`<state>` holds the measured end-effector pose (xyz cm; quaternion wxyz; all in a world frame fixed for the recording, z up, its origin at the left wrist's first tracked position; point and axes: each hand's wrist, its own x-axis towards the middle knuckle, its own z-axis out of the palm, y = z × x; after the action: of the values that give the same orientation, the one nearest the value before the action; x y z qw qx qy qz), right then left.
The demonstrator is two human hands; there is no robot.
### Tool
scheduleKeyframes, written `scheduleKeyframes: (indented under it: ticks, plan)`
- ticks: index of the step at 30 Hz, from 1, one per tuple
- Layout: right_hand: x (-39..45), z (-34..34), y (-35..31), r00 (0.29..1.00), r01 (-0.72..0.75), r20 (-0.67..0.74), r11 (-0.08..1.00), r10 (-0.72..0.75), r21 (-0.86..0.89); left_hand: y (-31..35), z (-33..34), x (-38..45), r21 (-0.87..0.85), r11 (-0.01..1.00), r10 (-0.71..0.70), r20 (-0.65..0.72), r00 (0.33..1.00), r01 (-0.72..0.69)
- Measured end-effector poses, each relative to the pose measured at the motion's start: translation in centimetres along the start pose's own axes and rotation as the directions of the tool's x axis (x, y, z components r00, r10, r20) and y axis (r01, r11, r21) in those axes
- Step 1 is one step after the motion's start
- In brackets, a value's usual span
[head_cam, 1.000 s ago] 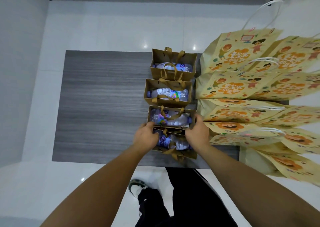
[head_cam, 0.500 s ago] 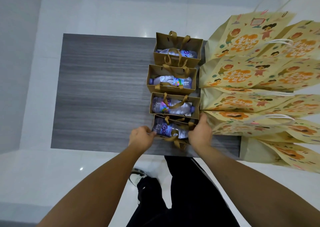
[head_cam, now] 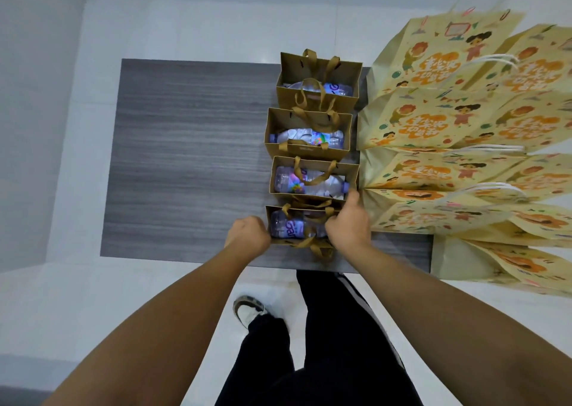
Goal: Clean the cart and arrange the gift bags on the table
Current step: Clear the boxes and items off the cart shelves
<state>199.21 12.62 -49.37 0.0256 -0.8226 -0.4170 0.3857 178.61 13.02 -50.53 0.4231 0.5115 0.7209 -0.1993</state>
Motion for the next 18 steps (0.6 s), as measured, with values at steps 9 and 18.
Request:
scheduleKeyframes:
  ticks: [9,18]
  plan:
    - [-7.2,-2.8,-1.7,0.988,0.132,-0.071,0.991,-0.134,-0.033,1.3,-5.6,-8.3,-0.109,0.965,0.216,-0.179,0.96,-0.238]
    - [-20.3,-7.6,-2.8,0.921,0.255,-0.304,0.967,-0.243,-0.002,-1.6,-11.6,-21.9,0.107,0.817,0.559,-0.389,0.732,-0.567]
